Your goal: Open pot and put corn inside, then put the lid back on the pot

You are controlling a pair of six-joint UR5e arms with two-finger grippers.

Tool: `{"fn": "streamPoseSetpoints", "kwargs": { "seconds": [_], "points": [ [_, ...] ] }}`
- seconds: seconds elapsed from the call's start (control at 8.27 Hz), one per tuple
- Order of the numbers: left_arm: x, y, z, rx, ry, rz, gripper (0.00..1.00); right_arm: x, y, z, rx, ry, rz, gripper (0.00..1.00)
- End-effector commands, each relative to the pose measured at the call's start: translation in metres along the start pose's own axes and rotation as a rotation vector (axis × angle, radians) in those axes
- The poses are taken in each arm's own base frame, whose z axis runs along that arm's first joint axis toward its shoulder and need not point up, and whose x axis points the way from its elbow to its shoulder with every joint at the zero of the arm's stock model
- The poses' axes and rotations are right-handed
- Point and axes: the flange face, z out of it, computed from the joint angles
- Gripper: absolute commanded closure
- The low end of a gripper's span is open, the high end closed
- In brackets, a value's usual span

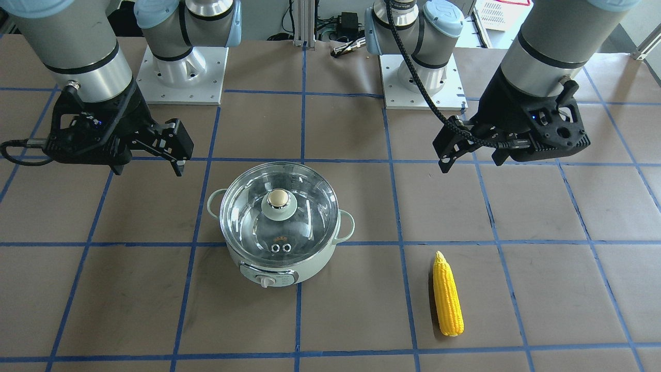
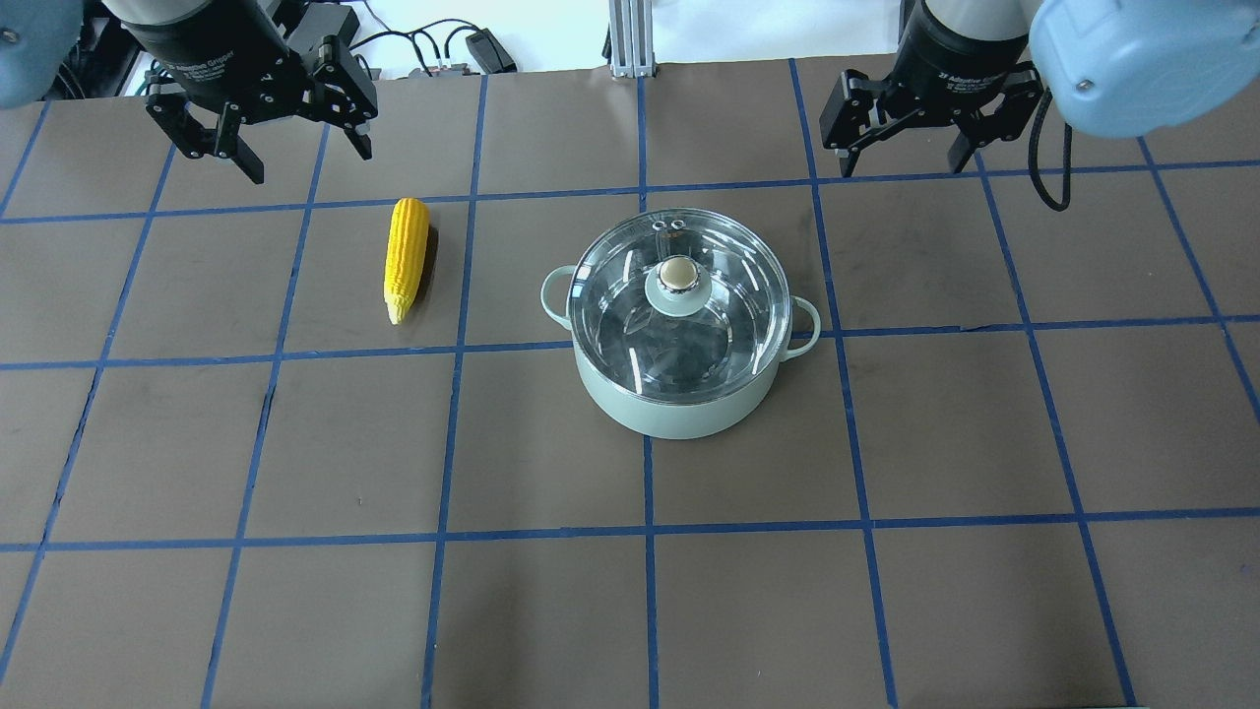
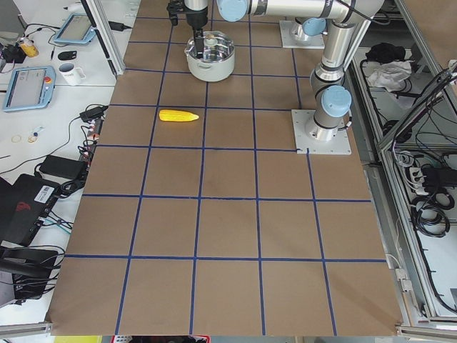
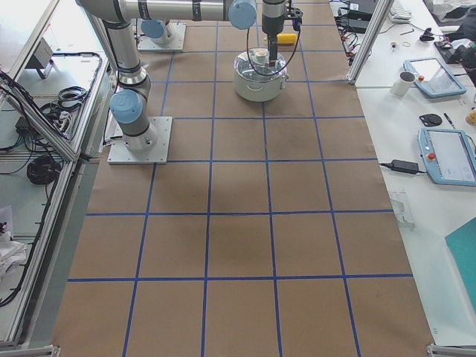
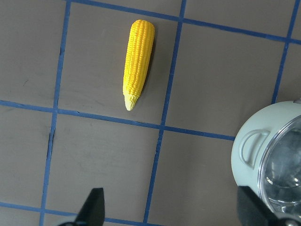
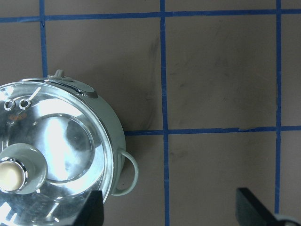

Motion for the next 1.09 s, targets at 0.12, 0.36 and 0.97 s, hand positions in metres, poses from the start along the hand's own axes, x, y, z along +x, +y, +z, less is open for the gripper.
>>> {"fn": "streamPoseSetpoints", "kwargs": {
  "seconds": [0.12, 0.36, 0.97],
  "points": [
    [0.000, -0.005, 0.009, -0.010, -0.003, 0.054, 0.00, 0.002, 0.043, -0.052, -0.029, 0.001, -0.004, 0.00],
    [-0.005, -0.016, 0.016, -0.005, -0.004, 0.146, 0.00, 0.001, 0.036, -0.047, -0.031, -0.006, 0.014, 0.00],
    [-0.059, -0.129, 0.170, -0.024, -0.006, 0.204, 0.00, -0.189, -0.011, 0.055, 0.019, 0.008, 0.100, 0.02]
  ]
}}
